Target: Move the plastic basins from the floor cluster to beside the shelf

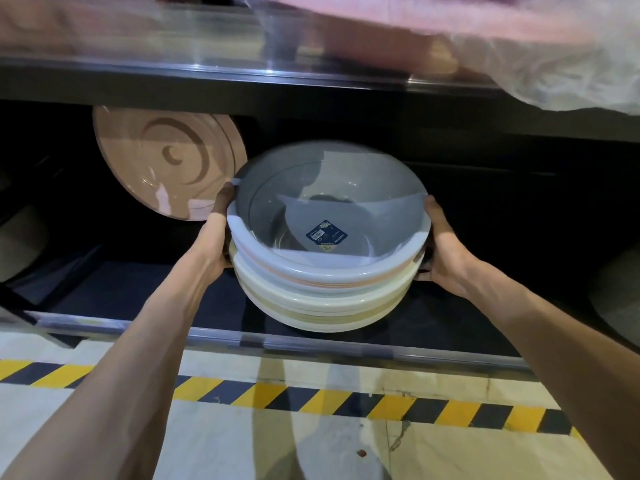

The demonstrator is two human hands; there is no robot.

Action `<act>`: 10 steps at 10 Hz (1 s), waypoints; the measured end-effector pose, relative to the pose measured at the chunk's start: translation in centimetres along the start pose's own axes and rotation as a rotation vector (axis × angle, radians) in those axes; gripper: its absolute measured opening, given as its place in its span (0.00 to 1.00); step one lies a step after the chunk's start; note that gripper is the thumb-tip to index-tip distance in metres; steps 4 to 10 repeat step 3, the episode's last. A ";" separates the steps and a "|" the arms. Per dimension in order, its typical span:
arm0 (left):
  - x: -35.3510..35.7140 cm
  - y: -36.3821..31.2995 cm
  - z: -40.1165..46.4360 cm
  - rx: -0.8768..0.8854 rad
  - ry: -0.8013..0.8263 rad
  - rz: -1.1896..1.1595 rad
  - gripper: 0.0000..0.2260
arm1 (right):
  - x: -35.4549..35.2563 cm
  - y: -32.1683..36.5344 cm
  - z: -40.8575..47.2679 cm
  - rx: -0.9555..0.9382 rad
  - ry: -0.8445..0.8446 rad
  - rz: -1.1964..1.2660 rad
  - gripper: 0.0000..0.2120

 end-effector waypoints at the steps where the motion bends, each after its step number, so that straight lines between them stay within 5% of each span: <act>1: -0.5 0.0 0.0 0.014 -0.013 0.024 0.39 | -0.1 0.1 -0.1 -0.010 0.042 -0.023 0.52; 3: -2.1 -2.2 -1.4 0.221 -0.179 0.158 0.34 | -1.9 2.3 0.1 -0.100 -0.093 -0.199 0.55; 10: -2.1 -2.2 -1.4 0.221 -0.179 0.158 0.34 | -1.9 2.3 0.1 -0.100 -0.093 -0.199 0.55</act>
Point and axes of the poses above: each hand's wrist, its own z-axis towards the middle knuckle, its own x-axis out of the palm, y = z × x, the point moved 10 cm from there along z, towards the middle knuckle, and after that the axes turned 12 degrees about -x, right-handed, at the moved point
